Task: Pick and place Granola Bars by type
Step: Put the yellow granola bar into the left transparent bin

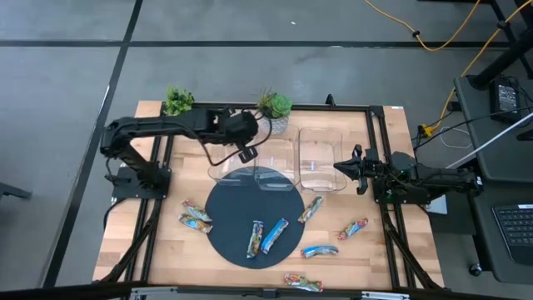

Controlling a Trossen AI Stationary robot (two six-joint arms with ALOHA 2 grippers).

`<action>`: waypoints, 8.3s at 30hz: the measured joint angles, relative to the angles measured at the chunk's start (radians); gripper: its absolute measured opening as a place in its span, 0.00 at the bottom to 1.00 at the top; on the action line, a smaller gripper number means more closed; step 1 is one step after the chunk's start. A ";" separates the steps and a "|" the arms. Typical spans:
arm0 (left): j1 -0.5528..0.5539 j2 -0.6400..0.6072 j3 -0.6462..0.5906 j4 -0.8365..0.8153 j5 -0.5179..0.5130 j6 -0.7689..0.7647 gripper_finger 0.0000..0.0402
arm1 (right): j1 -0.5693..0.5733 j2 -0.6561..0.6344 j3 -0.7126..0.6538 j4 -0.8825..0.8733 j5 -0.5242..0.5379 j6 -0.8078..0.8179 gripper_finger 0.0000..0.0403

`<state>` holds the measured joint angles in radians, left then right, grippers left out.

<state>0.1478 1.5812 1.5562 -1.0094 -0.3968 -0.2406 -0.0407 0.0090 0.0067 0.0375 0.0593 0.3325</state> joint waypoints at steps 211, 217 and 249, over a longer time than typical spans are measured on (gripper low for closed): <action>-0.975 -0.141 -0.644 0.359 0.059 -0.933 0.07 | 0.000 0.000 0.000 0.000 0.000 0.000 0.05; -0.919 -0.142 -0.519 0.356 -0.090 -0.747 0.05 | 0.000 0.000 0.000 0.000 0.000 0.000 0.05; -0.404 -0.425 -0.051 0.377 -0.247 0.052 0.05 | 0.000 0.000 0.000 0.000 0.000 0.000 0.05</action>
<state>-0.2561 1.1564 1.5048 -0.6323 -0.6436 -0.1881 -0.0410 0.0086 0.0067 0.0380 0.0593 0.3328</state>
